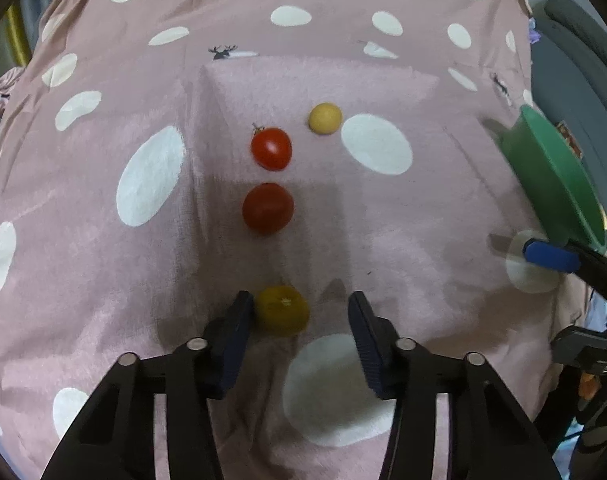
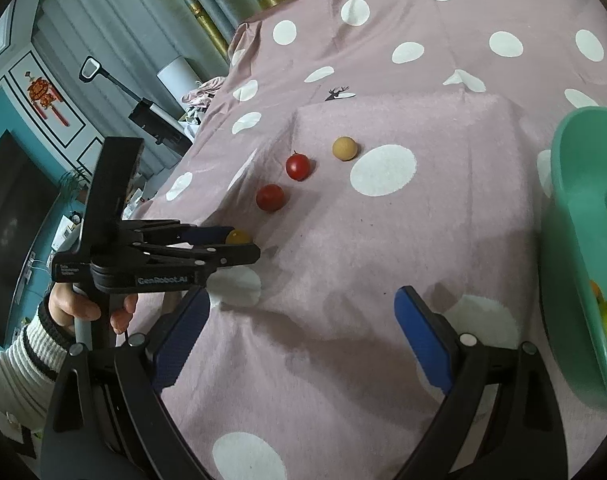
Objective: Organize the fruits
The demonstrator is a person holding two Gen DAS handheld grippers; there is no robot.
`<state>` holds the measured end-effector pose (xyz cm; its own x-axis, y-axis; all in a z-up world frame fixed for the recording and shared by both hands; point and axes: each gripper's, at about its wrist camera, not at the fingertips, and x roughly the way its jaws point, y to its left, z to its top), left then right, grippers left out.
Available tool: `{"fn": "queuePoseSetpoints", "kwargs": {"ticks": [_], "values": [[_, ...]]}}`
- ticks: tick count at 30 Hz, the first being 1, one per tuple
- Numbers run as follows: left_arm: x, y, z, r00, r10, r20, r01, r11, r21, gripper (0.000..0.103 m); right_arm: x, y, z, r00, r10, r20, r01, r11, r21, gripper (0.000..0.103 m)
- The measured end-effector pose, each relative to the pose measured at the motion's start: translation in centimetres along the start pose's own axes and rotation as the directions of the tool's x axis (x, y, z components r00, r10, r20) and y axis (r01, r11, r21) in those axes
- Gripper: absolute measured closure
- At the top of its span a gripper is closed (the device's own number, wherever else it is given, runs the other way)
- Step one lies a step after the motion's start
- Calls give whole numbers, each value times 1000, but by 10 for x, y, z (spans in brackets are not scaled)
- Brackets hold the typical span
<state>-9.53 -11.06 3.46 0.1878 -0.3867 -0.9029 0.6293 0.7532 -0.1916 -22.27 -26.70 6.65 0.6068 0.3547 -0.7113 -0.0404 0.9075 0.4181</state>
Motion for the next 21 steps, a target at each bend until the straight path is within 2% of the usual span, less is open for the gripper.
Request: {"fn": "queuePoseSetpoints", "kwargs": {"ticks": [3, 6, 9, 13, 21], "values": [[3, 3, 1, 1000, 13, -7, -13, 1000, -8, 70, 3, 1, 3, 1000, -4, -5, 4, 1000, -4, 9], [3, 8, 3, 1000, -1, -5, 1, 999, -33, 74, 9, 1, 10, 1000, 3, -12, -3, 1000, -9, 9], [2, 9, 4, 1000, -18, 3, 18, 999, -37, 74, 19, -1, 20, 1000, 4, -30, -4, 1000, -1, 10], [-4, 22, 11, 993, -109, 54, 115, 987, -115, 74, 36, -6, 41, 999, -3, -43, 3, 1000, 6, 14], [-16, 30, 33, 979, -135, 151, 156, 979, -133, 74, 89, -17, 98, 992, -92, -82, 91, 996, -18, 26]]}}
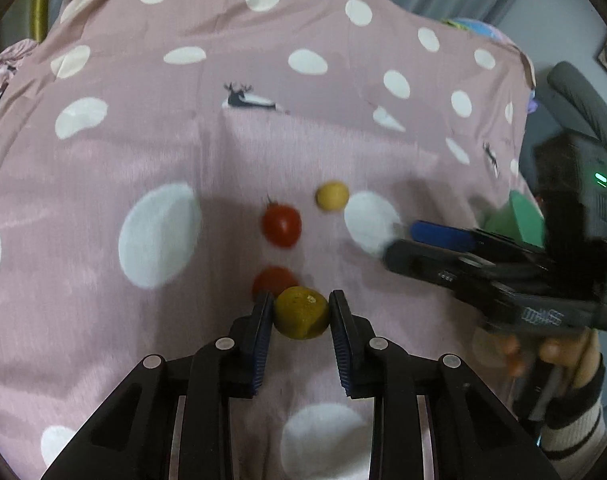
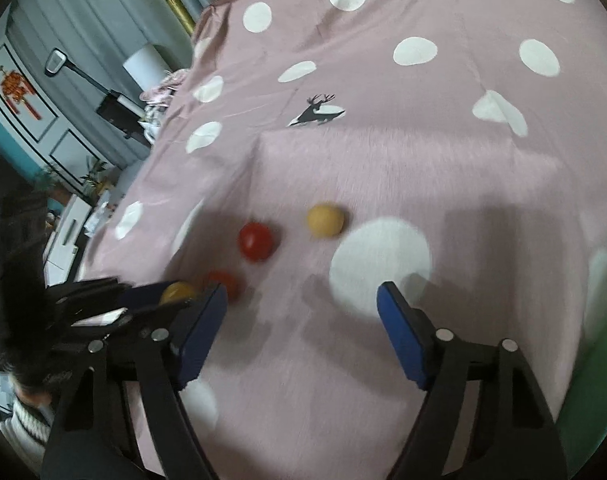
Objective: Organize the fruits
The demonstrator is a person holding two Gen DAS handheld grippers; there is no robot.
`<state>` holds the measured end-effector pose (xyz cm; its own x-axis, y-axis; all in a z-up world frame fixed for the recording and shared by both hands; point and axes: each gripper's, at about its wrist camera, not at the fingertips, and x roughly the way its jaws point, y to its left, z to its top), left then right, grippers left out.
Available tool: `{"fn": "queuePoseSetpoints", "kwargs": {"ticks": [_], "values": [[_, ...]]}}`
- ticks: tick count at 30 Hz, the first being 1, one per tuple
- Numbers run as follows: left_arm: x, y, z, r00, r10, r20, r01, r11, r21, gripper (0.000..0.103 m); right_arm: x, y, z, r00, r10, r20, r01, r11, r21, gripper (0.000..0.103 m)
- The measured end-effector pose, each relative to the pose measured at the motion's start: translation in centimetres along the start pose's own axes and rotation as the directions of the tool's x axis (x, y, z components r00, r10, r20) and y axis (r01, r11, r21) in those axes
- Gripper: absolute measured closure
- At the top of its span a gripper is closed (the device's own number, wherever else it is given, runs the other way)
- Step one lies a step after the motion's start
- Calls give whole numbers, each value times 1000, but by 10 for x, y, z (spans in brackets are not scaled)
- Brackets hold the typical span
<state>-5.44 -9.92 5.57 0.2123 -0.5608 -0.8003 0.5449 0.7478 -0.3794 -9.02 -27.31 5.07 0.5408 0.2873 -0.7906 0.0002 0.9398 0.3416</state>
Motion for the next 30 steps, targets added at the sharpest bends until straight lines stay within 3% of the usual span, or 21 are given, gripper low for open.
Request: {"fn": "queuePoseSetpoints", "kwargs": {"ticks": [9, 14, 18, 30], "values": [[5, 12, 7, 1000, -10, 10, 10, 1000, -14, 74, 44, -1, 35, 995, -68, -78, 64, 997, -46, 45], [5, 13, 7, 1000, -6, 7, 7, 1000, -17, 74, 54, 5, 41, 986, -139, -89, 126, 983, -134, 75], [4, 14, 6, 1000, 4, 9, -3, 1000, -19, 74, 52, 8, 38, 984, -153, -96, 134, 975, -178, 75], [-19, -5, -10, 997, 61, 36, -61, 998, 7, 74, -4, 17, -10, 997, -38, -68, 30, 993, -117, 75]]}}
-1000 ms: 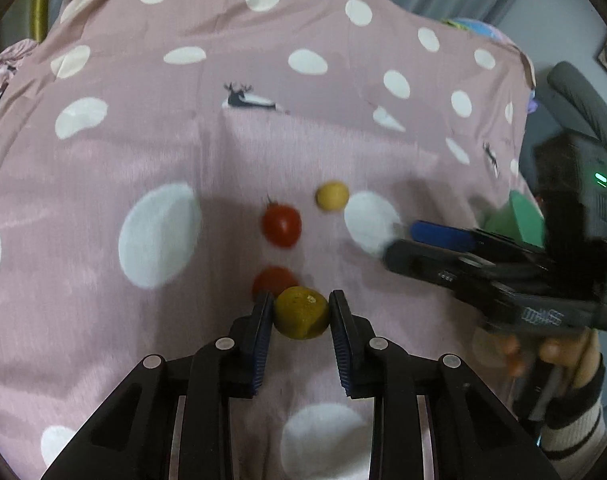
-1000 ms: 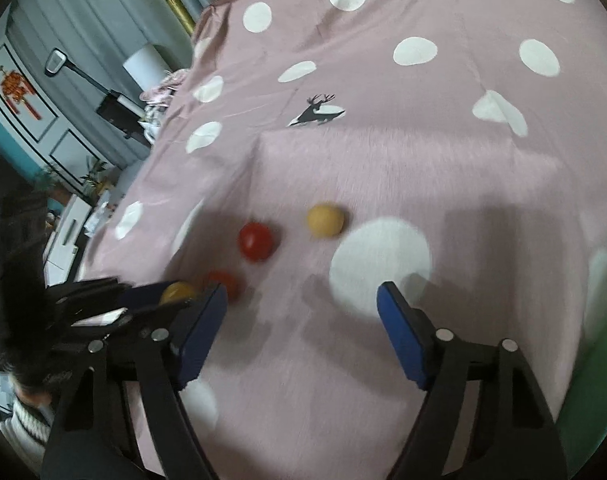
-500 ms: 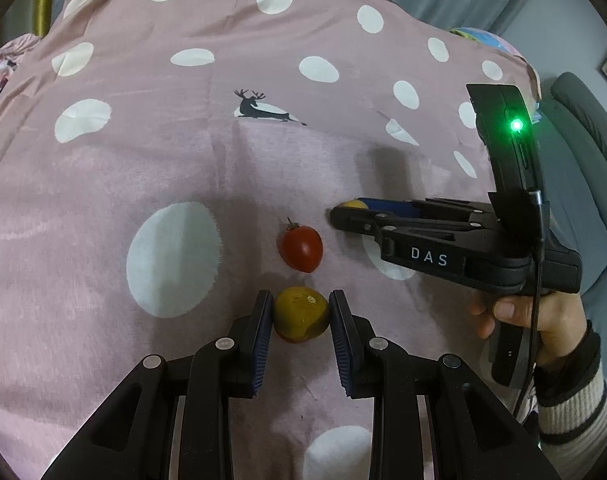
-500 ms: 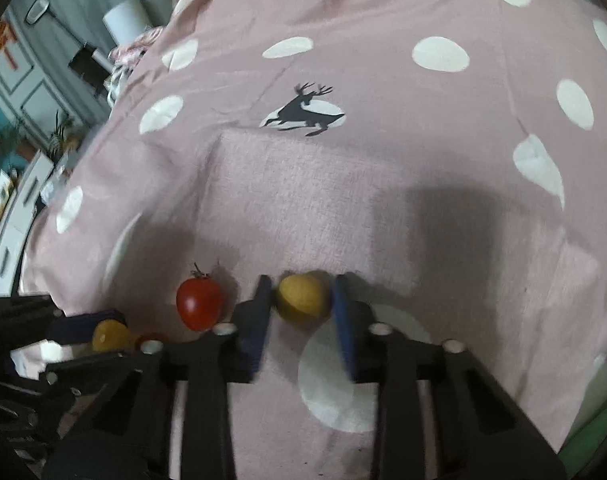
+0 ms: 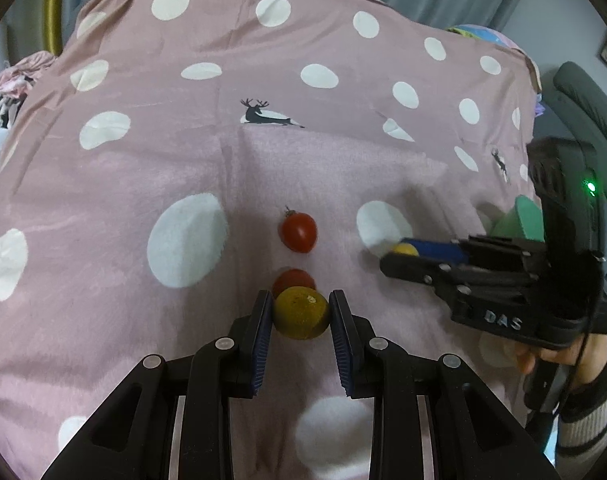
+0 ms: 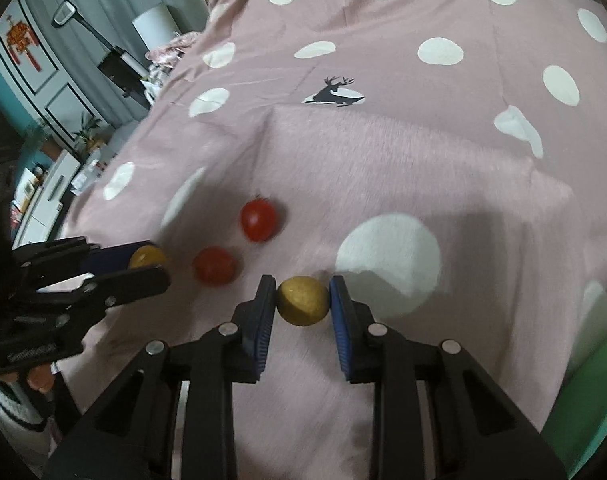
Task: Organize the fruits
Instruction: 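Carry both held yellow fruits over the green bowl with both grippers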
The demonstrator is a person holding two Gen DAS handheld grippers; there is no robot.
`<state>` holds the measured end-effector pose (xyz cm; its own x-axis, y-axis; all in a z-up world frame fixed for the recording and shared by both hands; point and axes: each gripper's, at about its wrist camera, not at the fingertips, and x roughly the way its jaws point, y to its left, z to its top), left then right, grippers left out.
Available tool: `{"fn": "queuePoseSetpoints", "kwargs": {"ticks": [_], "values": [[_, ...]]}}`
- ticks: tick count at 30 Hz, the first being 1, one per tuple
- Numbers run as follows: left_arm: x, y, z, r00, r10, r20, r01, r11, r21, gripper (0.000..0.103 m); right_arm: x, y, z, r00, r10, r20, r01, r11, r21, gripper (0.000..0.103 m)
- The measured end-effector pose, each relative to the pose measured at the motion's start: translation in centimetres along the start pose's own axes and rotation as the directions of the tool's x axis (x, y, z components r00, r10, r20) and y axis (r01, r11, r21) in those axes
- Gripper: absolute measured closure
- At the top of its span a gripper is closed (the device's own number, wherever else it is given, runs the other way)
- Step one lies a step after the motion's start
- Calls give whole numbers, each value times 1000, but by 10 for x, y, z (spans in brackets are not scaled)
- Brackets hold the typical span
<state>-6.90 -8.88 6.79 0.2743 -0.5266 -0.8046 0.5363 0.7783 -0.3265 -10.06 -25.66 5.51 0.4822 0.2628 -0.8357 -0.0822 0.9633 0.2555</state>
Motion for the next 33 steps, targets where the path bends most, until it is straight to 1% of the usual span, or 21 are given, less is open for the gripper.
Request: {"fn": "queuePoseSetpoints", "kwargs": {"ticks": [6, 11, 19, 25, 33], "values": [[-14, -13, -11, 999, 36, 15, -36, 999, 20, 74, -27, 13, -25, 998, 39, 45, -40, 999, 20, 75], [-28, -28, -22, 997, 63, 38, -65, 996, 57, 74, -50, 21, -44, 992, 75, 96, -80, 996, 50, 75], [-47, -48, -32, 993, 93, 78, -101, 989, 107, 74, -76, 27, -64, 985, 95, 147, -107, 991, 76, 75], [-55, -58, -37, 990, 102, 96, -114, 985, 128, 74, -87, 25, -73, 981, 97, 171, -114, 989, 94, 75], [-61, -75, -37, 988, 108, 109, -126, 977, 171, 74, -102, 21, -78, 969, 114, 218, -140, 984, 109, 75]]}}
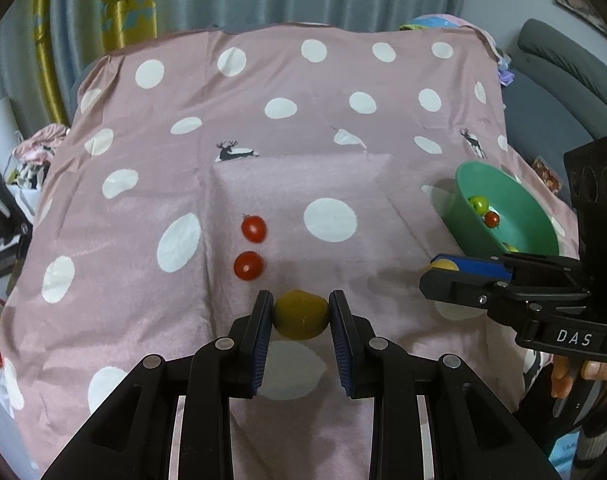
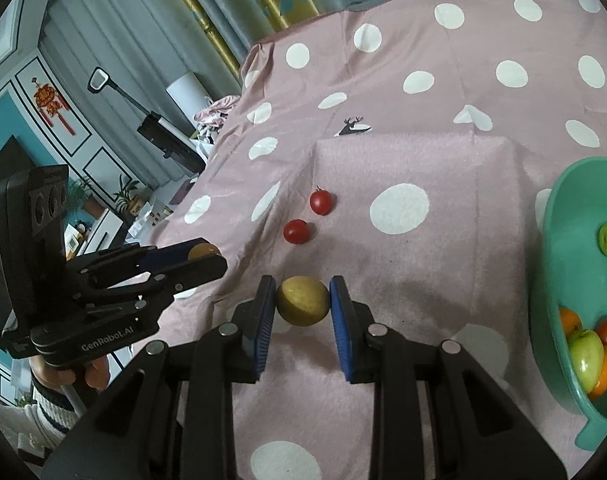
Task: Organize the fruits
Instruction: 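Carry both held yellow fruits over the green bowl with both grippers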
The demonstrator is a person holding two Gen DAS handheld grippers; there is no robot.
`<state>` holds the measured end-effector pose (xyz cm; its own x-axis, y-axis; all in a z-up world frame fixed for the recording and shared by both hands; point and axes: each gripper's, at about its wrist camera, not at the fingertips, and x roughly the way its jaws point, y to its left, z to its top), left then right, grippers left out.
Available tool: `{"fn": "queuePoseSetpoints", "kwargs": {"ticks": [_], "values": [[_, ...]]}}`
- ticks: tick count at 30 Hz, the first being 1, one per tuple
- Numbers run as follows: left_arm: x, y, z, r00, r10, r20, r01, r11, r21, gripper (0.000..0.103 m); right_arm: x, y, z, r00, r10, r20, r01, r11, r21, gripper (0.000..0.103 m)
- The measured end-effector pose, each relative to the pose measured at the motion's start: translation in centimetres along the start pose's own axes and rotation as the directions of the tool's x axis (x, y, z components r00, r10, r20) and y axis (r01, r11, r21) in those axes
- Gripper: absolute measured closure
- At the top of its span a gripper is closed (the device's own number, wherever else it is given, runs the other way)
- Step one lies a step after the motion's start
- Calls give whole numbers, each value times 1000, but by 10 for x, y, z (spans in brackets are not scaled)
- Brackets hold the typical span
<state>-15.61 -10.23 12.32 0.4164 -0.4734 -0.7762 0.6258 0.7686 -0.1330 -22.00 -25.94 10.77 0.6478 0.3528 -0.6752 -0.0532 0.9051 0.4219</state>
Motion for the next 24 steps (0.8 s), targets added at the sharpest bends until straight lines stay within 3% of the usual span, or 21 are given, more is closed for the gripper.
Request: {"fn": "queuePoseSetpoints", "kwargs": {"ticks": [11, 24], "values": [[1, -27, 9, 1000, -3, 0, 3, 998, 58, 74, -29, -15, -1, 997, -4, 71, 1, 999, 35, 75], [20, -79, 28, 998, -61, -17, 63, 986, 155, 74, -71, -55, -10, 986, -67, 154, 49, 992, 117, 75]]}}
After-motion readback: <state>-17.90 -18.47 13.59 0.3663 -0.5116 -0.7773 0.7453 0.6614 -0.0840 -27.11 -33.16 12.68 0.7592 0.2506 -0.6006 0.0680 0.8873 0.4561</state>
